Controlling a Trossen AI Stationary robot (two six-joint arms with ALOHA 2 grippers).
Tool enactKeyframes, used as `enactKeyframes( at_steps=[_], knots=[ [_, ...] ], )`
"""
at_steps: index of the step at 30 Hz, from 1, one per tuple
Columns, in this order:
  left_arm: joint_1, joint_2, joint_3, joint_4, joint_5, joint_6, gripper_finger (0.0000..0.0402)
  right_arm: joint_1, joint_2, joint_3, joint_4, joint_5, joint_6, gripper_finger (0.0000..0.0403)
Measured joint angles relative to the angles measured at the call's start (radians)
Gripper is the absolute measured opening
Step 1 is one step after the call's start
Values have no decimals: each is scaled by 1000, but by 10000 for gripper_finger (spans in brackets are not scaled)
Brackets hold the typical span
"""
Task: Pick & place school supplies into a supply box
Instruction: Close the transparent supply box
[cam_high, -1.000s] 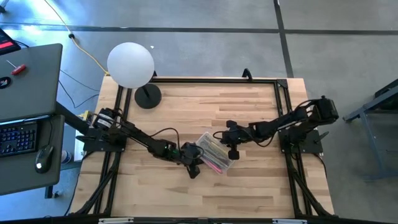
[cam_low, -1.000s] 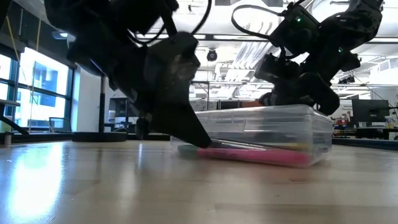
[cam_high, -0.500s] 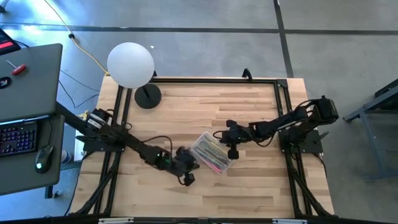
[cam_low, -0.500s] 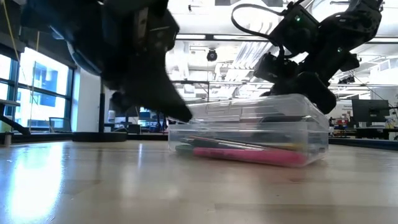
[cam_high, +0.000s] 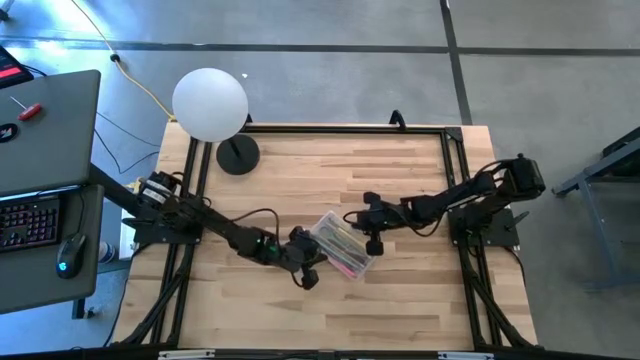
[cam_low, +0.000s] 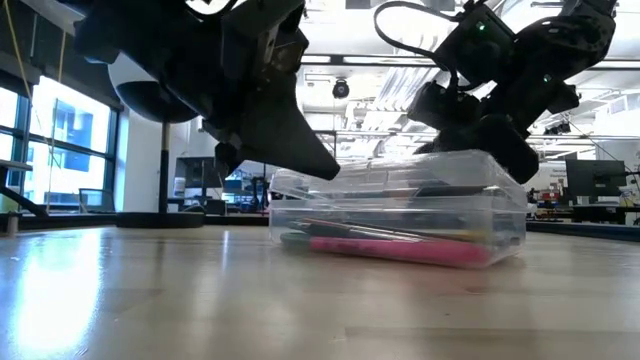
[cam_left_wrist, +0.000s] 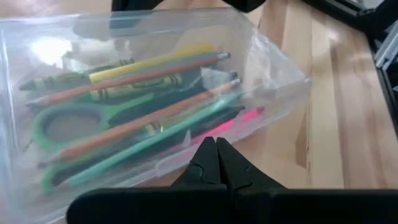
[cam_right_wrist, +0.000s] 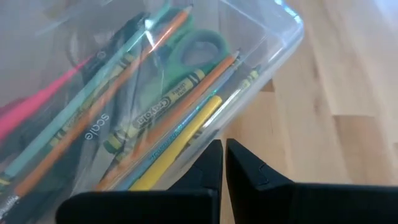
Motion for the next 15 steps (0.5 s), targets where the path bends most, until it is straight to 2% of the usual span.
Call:
enactKeyframes(
  at_steps=[8, 15],
  knots=[
    [0, -7, -1, 9, 37, -5, 10, 2, -65, -1, -80, 8, -9, 0],
    [0, -78, -1, 32, -47, 85, 10, 34, -197, -1, -96, 8, 14, 0]
  ],
)
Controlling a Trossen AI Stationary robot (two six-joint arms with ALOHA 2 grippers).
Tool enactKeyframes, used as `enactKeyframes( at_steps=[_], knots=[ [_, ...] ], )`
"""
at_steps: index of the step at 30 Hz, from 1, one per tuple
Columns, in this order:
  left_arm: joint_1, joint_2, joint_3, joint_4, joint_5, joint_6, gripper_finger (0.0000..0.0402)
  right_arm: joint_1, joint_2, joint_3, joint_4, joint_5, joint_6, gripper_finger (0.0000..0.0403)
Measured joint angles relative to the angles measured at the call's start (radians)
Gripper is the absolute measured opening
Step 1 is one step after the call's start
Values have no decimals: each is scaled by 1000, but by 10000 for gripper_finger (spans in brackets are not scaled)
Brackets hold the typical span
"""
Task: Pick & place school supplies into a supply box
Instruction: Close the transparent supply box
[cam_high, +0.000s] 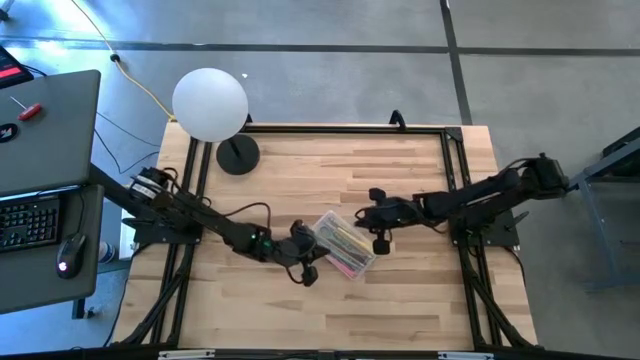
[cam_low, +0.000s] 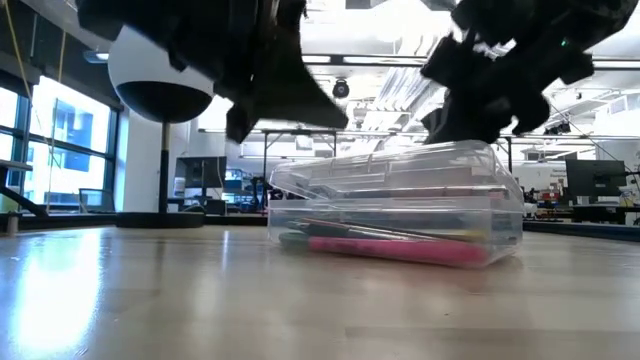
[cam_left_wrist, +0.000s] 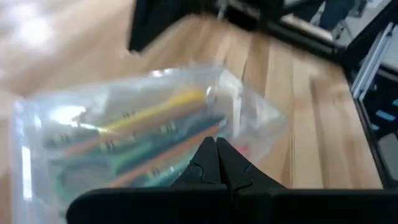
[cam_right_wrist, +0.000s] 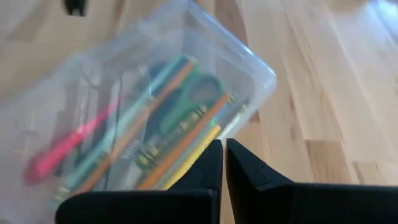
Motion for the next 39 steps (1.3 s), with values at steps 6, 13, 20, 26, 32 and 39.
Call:
enactKeyframes(
  at_steps=[6, 13, 20, 26, 32, 39],
  knots=[
    [32, -30, 0, -2, -70, 53, 10, 53, 5, 0, 130, -17, -20, 0],
    [124, 36, -1, 0, 56, -16, 10, 142, 131, 15, 280, -36, -4, 0],
    [117, 55, 0, -45, 142, -100, 10, 187, 241, 51, 273, -35, 57, 0],
    [62, 69, 2, -75, 136, -139, 10, 201, 308, 53, 305, -26, 73, 0],
    [63, 123, 7, -99, 143, -203, 10, 200, 314, 51, 313, -28, 75, 0],
    [64, 92, 3, -66, 136, -116, 10, 201, 287, 49, 315, -35, 55, 0]
  ],
)
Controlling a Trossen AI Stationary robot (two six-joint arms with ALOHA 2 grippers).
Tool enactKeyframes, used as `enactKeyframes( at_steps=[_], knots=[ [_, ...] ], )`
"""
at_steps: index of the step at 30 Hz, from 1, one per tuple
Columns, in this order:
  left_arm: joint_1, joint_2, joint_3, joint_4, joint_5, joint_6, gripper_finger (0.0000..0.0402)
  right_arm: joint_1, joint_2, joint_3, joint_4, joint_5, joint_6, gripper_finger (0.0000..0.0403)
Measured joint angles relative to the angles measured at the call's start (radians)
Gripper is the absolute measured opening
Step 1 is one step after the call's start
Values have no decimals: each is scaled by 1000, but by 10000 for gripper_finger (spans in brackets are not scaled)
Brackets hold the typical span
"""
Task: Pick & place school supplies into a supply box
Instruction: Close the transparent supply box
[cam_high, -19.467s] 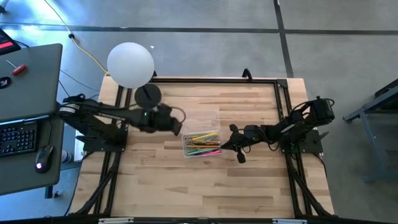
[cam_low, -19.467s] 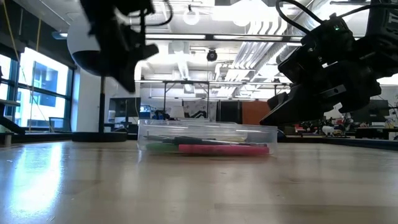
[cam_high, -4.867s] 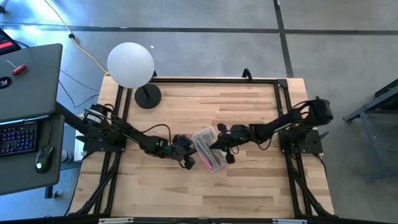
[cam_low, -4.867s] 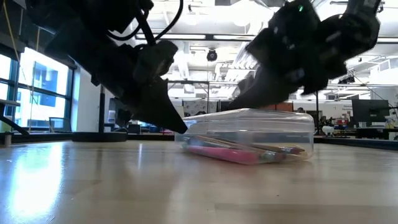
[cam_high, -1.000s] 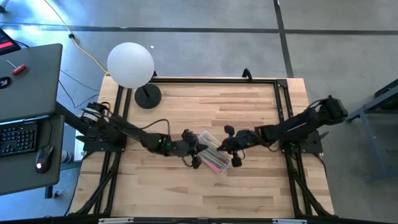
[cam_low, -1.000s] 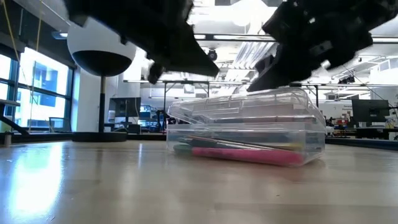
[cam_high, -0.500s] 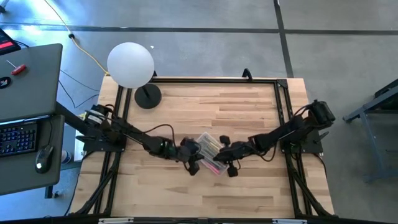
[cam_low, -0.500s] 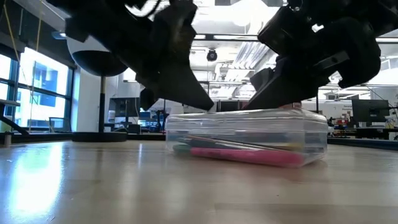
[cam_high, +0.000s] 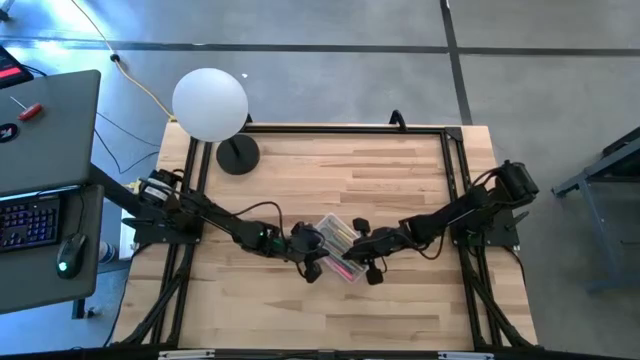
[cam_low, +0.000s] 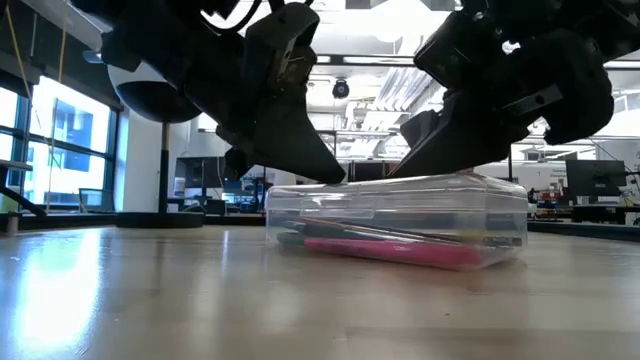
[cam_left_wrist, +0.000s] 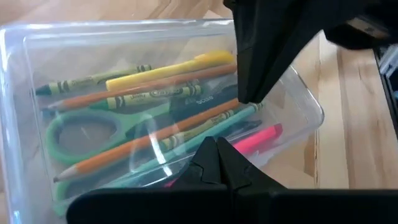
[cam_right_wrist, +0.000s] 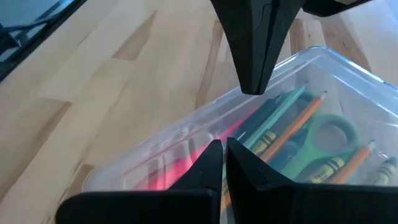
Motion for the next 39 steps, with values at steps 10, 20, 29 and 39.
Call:
enactKeyframes(
  at_steps=[10, 20, 29, 39],
  knots=[
    [1, -176, 49, -205, -128, 163, 10, 4, -239, -3, -130, 0, 4, 0],
    [96, -246, 77, -626, -284, -12, 10, 174, -263, -1, -119, 57, 149, 0],
    [222, -86, 79, -497, -113, 46, 10, 255, -18, 28, -11, 213, 287, 0],
    [219, -60, 83, -477, 13, 48, 11, 221, 57, 73, -166, 199, 310, 0]
  ],
)
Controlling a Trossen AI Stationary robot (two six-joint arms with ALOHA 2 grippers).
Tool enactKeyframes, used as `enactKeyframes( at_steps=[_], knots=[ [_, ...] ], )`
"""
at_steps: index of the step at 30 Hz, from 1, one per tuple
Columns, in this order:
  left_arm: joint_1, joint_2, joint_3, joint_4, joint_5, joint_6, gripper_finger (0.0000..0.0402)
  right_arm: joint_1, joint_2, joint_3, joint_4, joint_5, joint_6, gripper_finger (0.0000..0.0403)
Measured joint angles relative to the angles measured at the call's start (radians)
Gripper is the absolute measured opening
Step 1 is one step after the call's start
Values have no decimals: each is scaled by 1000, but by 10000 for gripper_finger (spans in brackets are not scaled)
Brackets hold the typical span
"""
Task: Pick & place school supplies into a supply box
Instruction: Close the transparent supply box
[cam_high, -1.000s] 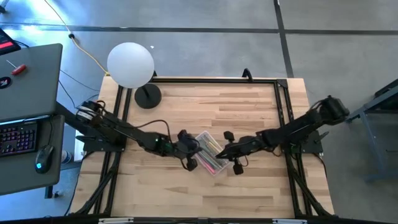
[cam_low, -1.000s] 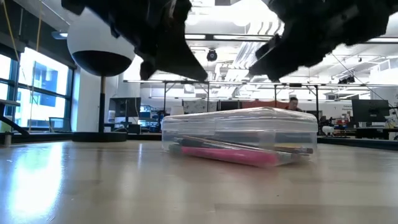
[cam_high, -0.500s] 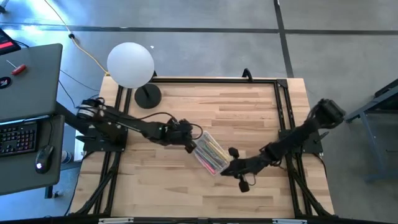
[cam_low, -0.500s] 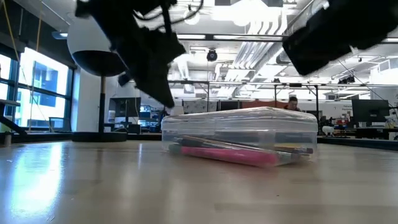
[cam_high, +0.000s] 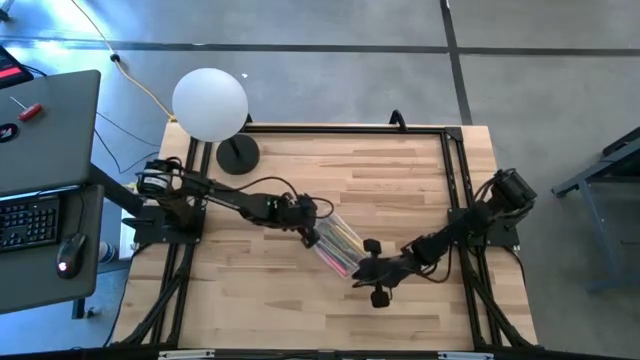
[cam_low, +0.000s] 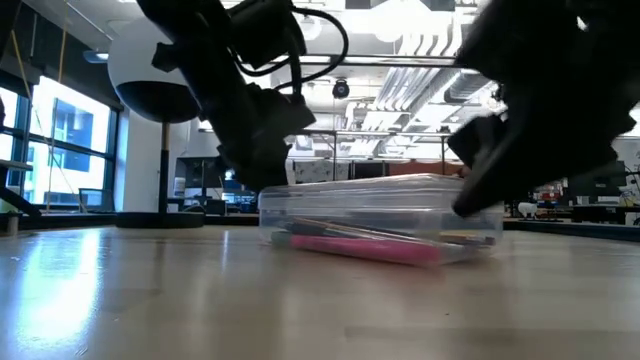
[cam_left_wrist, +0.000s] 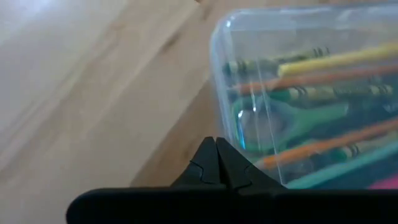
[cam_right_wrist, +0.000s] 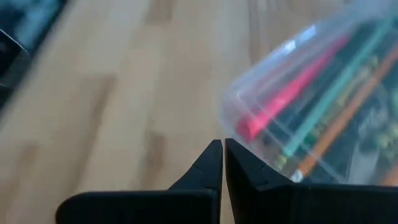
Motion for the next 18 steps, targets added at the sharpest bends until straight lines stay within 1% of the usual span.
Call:
enactKeyframes(
  at_steps=[2, 5, 9, 14, 18],
  knots=[
    [-16, 0, 0, -2, 17, -4, 10, 0, -7, 0, -65, 19, -2, 0],
    [-48, 0, 0, -10, 13, -27, 10, -7, -20, 0, -135, 34, -26, 0],
    [-82, 0, 0, -18, -12, -72, 15, -31, -51, 0, -242, 44, -50, 0],
    [-118, 0, -1, -28, -30, -125, 10, -69, -106, -1, -395, 64, -53, 0],
    [-136, 0, -1, -21, -14, -153, 11, -93, -151, -4, -541, 129, -51, 0]
  ],
)
